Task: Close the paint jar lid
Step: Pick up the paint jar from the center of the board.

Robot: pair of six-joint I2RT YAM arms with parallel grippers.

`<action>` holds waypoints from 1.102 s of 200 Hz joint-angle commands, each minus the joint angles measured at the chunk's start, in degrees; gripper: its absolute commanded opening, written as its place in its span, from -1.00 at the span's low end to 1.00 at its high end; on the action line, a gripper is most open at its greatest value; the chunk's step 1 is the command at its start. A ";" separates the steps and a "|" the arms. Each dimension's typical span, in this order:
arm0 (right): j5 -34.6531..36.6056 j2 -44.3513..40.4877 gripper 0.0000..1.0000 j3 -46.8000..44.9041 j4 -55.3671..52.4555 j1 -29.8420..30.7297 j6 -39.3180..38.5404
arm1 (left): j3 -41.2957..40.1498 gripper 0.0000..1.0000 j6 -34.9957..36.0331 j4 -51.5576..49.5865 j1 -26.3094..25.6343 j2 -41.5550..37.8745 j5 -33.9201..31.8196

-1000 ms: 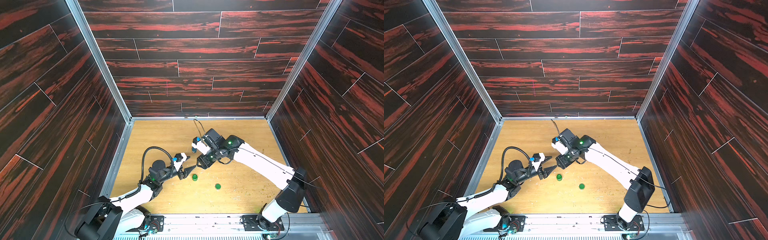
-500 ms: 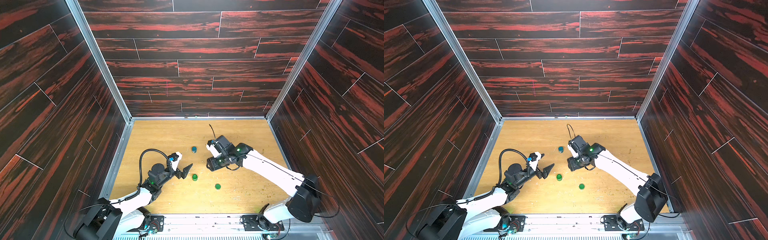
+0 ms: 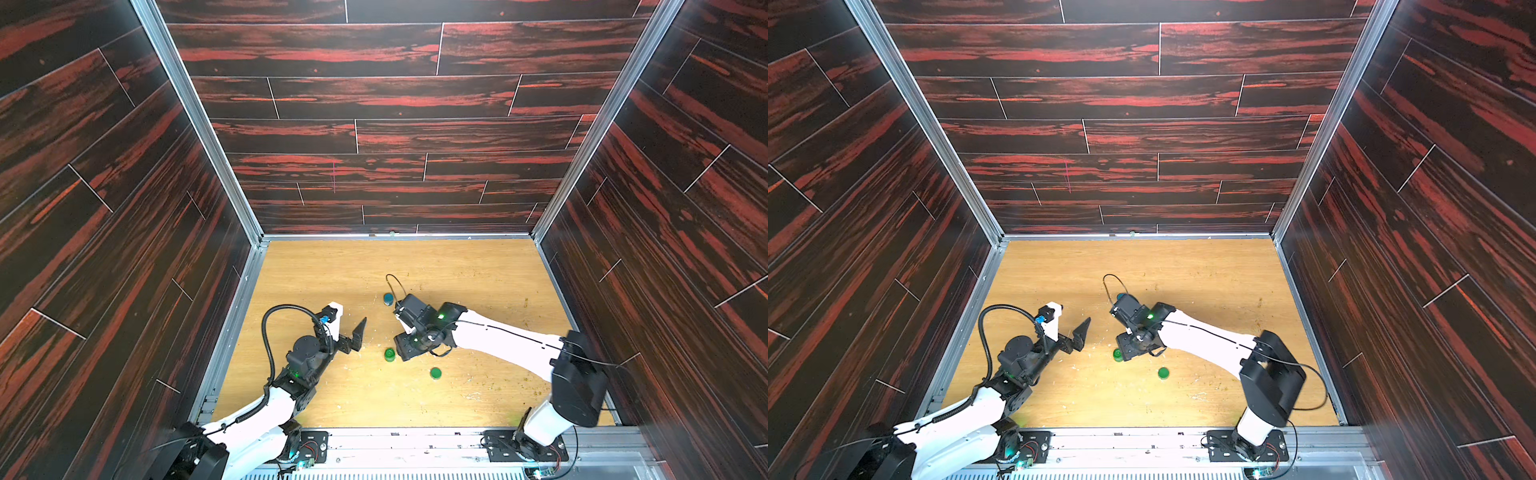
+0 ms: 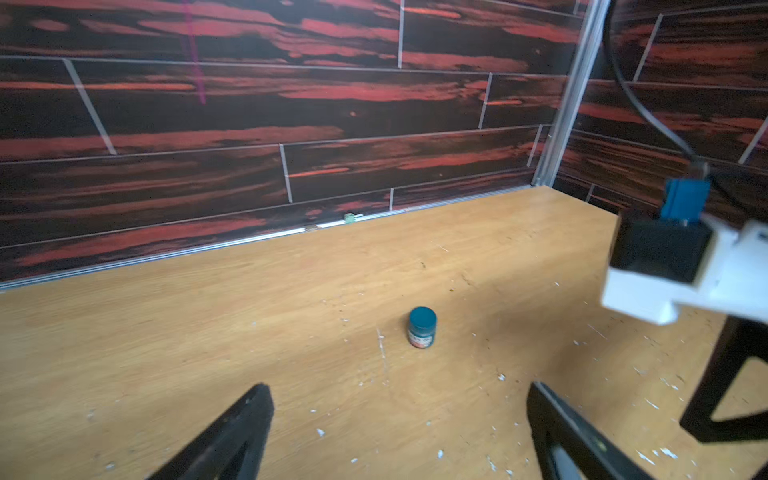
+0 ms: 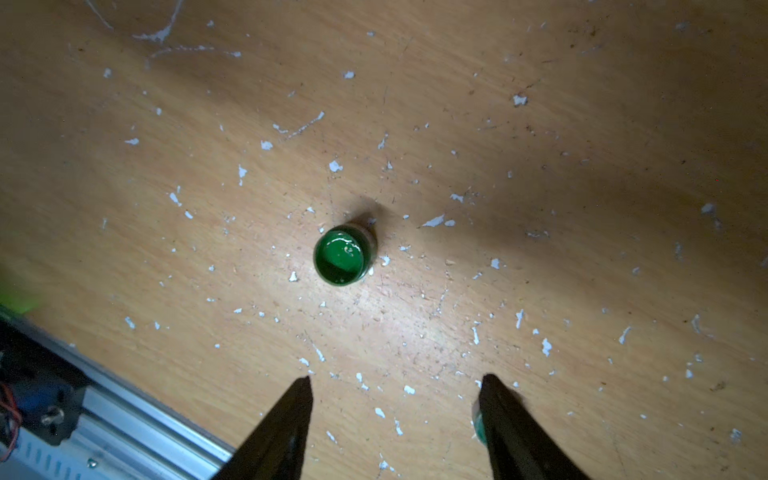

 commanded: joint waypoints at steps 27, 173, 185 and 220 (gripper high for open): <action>3.81 7.44 0.37 6.20 -0.20 4.03 4.58 | -2.39 1.00 -1.10 -1.29 2.43 -2.90 -3.79; 5.07 20.45 0.03 13.86 -3.97 6.07 6.91 | -3.63 1.00 1.73 -2.26 2.71 -6.70 0.66; 5.20 20.70 0.02 13.91 -3.97 6.11 6.94 | -3.58 1.00 1.82 -2.40 2.73 -6.62 0.77; 5.55 21.44 0.02 14.17 -3.97 6.07 6.84 | -3.41 1.00 1.91 -2.47 2.73 -6.31 1.15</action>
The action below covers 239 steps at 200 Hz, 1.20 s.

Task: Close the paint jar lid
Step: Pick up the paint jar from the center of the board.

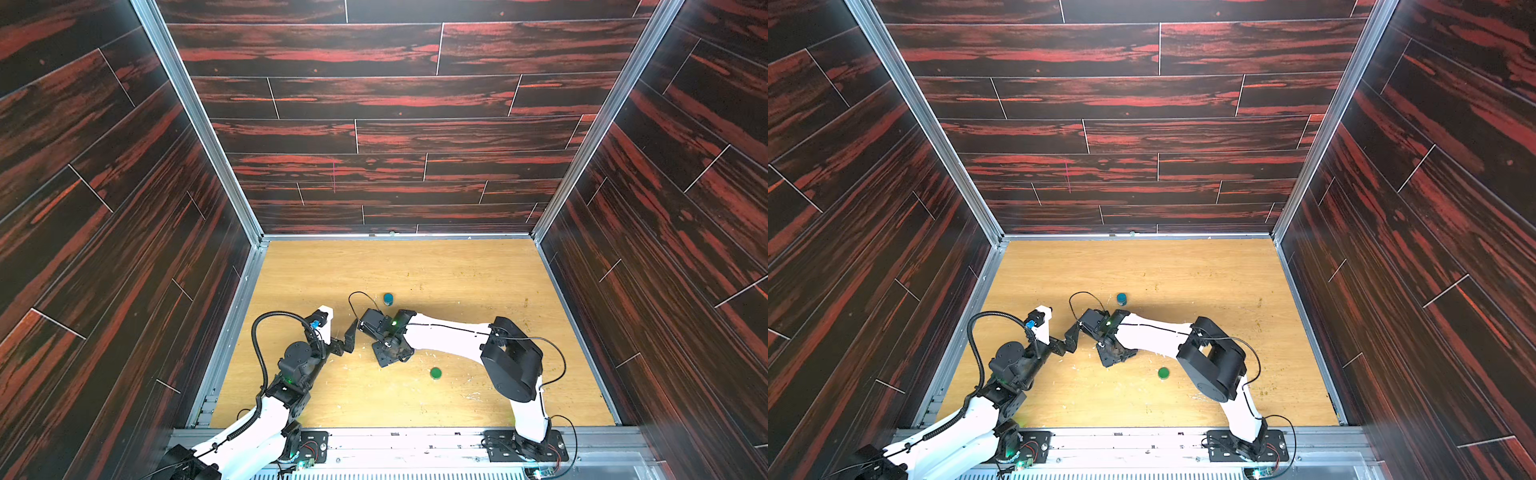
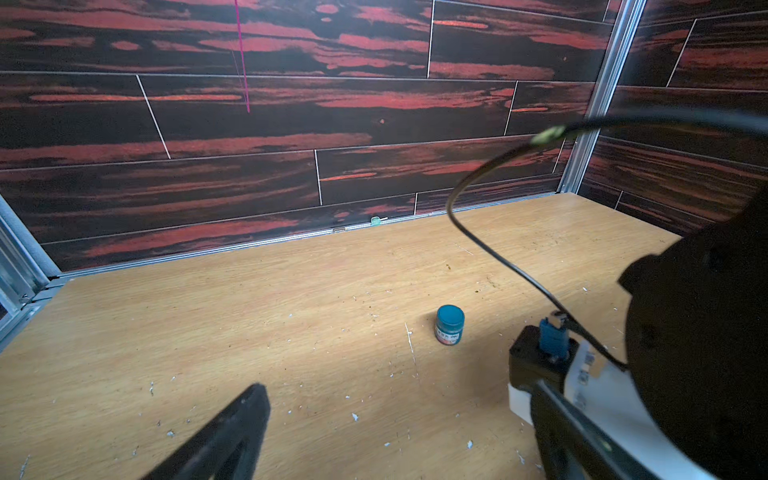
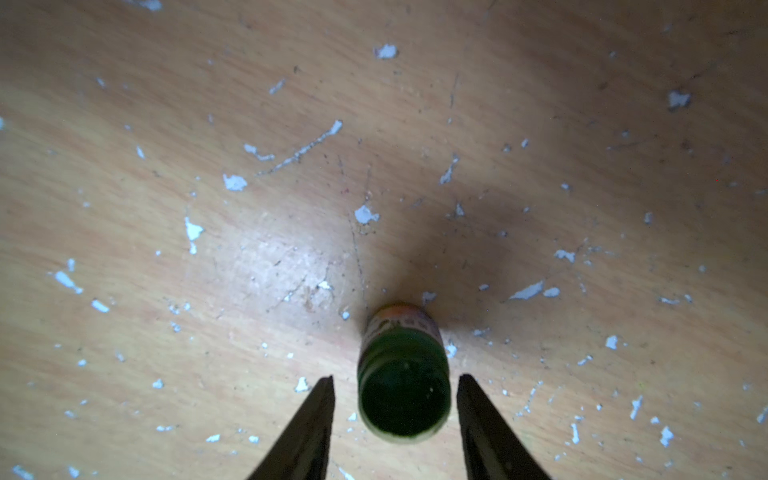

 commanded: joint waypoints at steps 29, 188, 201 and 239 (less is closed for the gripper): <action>0.23 2.32 0.03 1.62 -0.97 0.27 0.70 | -0.59 1.00 0.85 -0.21 0.30 -0.30 0.99; 2.00 3.92 -0.19 2.40 -0.49 0.24 2.13 | -0.70 1.00 1.28 -0.85 0.28 -0.30 1.45; 2.04 4.09 -0.20 2.53 -0.62 0.17 2.09 | -0.70 1.00 1.29 -0.81 0.31 -0.30 1.63; 2.26 3.69 -0.23 2.28 -0.77 0.05 1.89 | -0.70 1.00 1.54 -0.81 0.31 -0.22 2.19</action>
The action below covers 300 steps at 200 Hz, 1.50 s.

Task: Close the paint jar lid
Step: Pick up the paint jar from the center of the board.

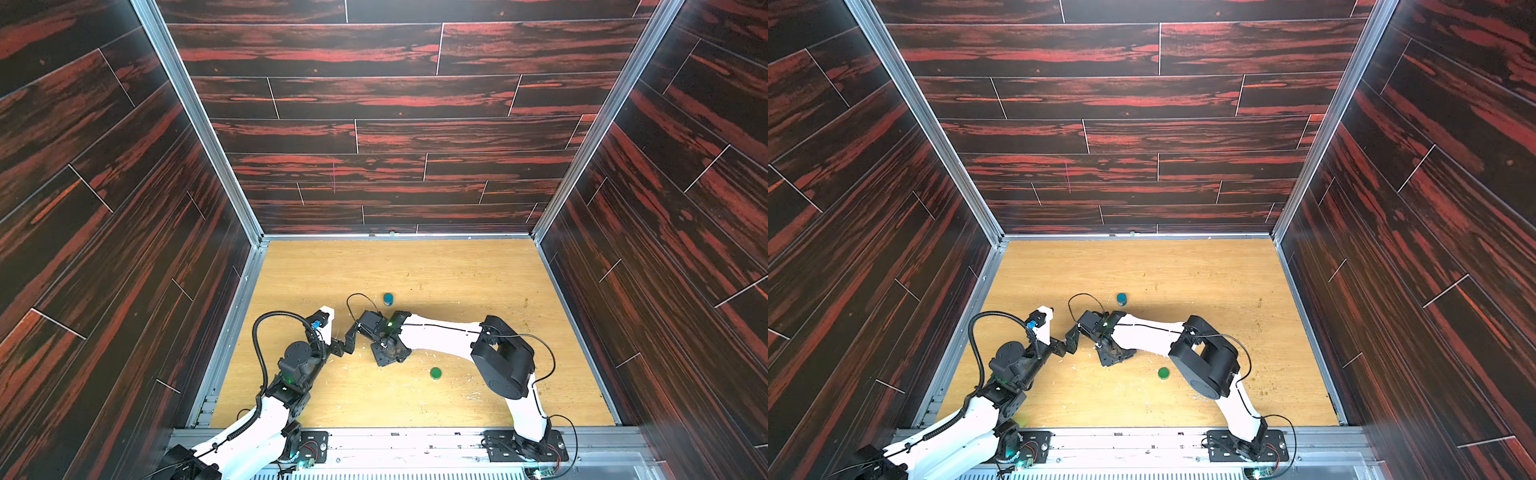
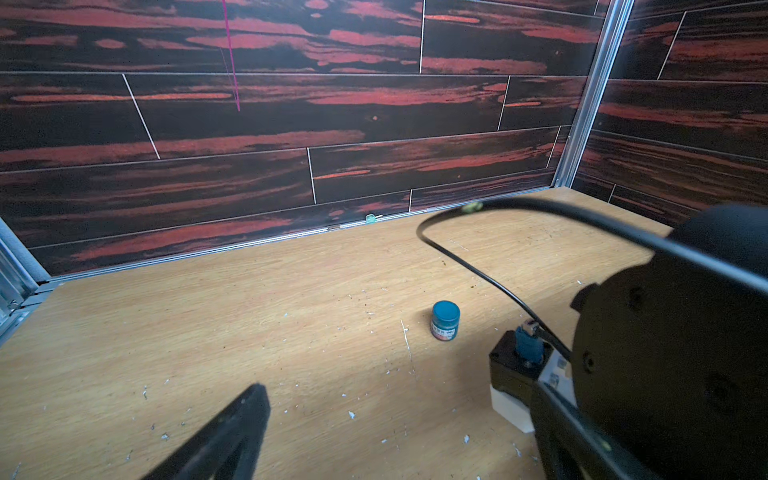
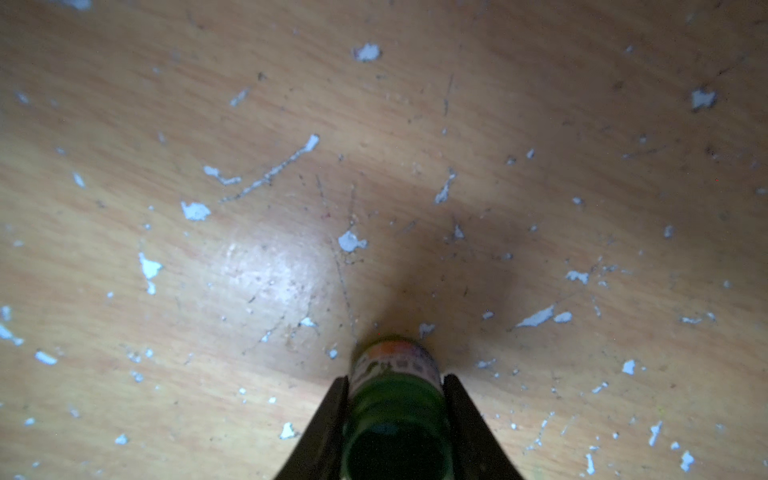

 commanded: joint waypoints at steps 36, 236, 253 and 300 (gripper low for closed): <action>0.17 -2.60 -0.23 -0.91 -0.71 -1.47 -0.25 | -0.79 1.00 1.69 -0.14 0.28 -0.08 3.56; -14.91 -23.62 -0.23 -0.04 -10.35 -12.27 -7.04 | 13.16 0.82 9.92 22.97 -12.22 35.17 24.71; -15.29 -23.31 -0.23 0.20 -10.21 -12.28 -6.89 | 13.83 0.75 8.87 23.82 -12.53 36.13 24.83; -16.25 -22.42 -0.23 1.08 -9.78 -12.24 -6.56 | 14.57 0.61 8.58 23.31 -13.63 36.52 26.00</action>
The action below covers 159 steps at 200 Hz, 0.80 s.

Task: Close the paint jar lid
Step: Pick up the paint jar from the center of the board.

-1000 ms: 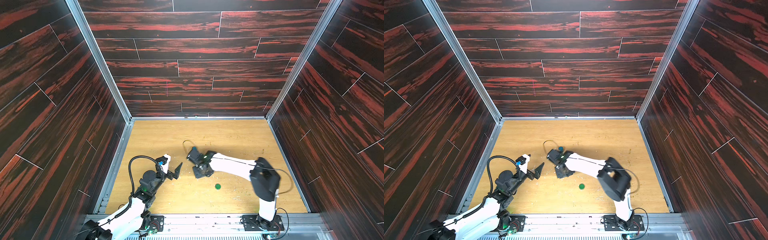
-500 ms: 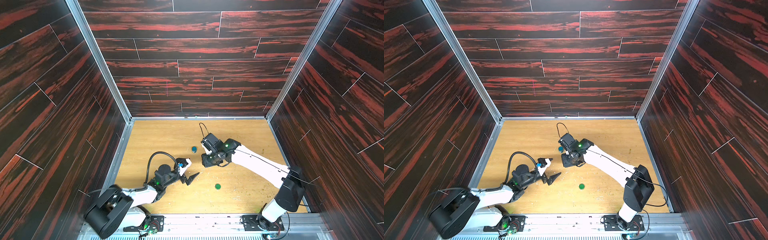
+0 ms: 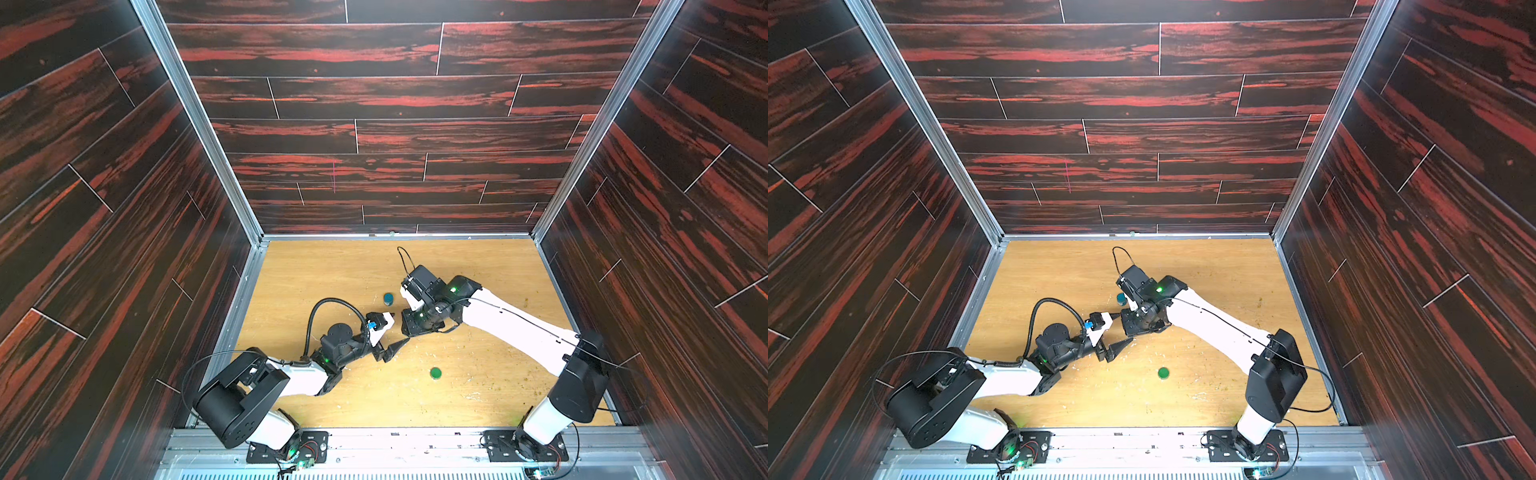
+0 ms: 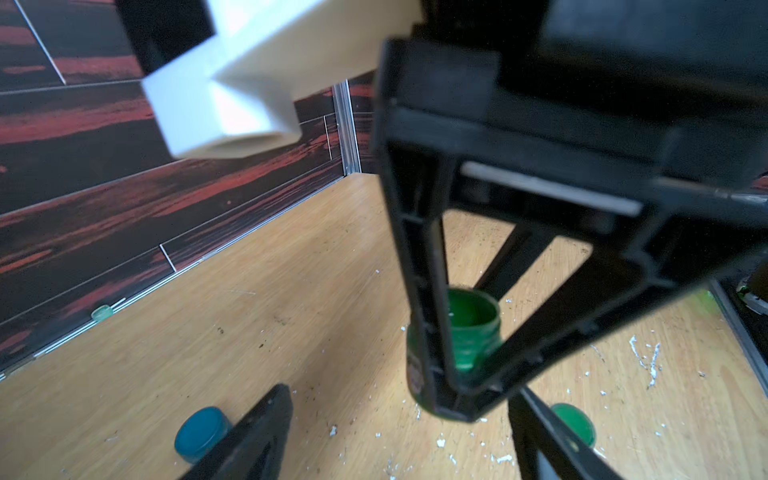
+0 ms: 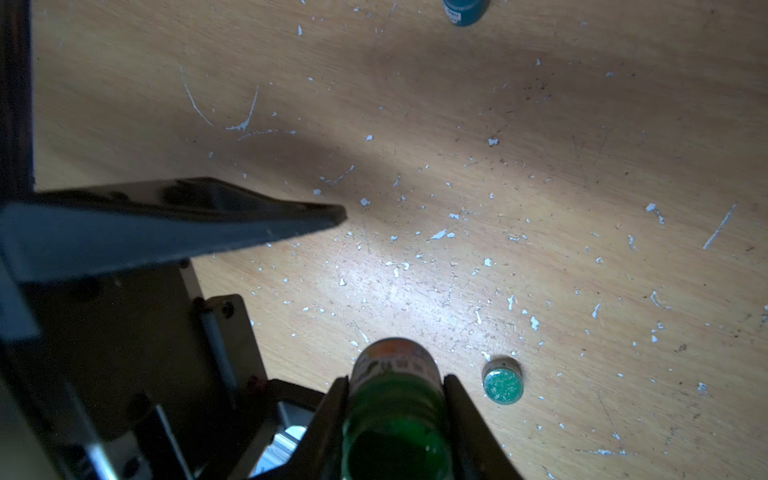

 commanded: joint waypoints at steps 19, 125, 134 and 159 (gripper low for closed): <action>-1.11 1.26 -0.23 1.87 -0.49 0.05 0.26 | 1.43 0.51 -0.67 1.29 -0.98 0.19 2.48; -1.70 1.35 -0.23 2.00 0.45 0.01 1.14 | 2.75 0.07 -1.37 -2.11 -1.24 0.73 3.48; -1.61 1.35 -0.23 2.00 0.55 0.05 1.10 | 2.79 0.07 -1.33 -2.41 -1.24 0.93 3.41; -1.58 1.17 -0.23 2.00 0.70 0.04 1.21 | 2.76 0.07 -1.20 -2.98 -1.24 0.98 3.03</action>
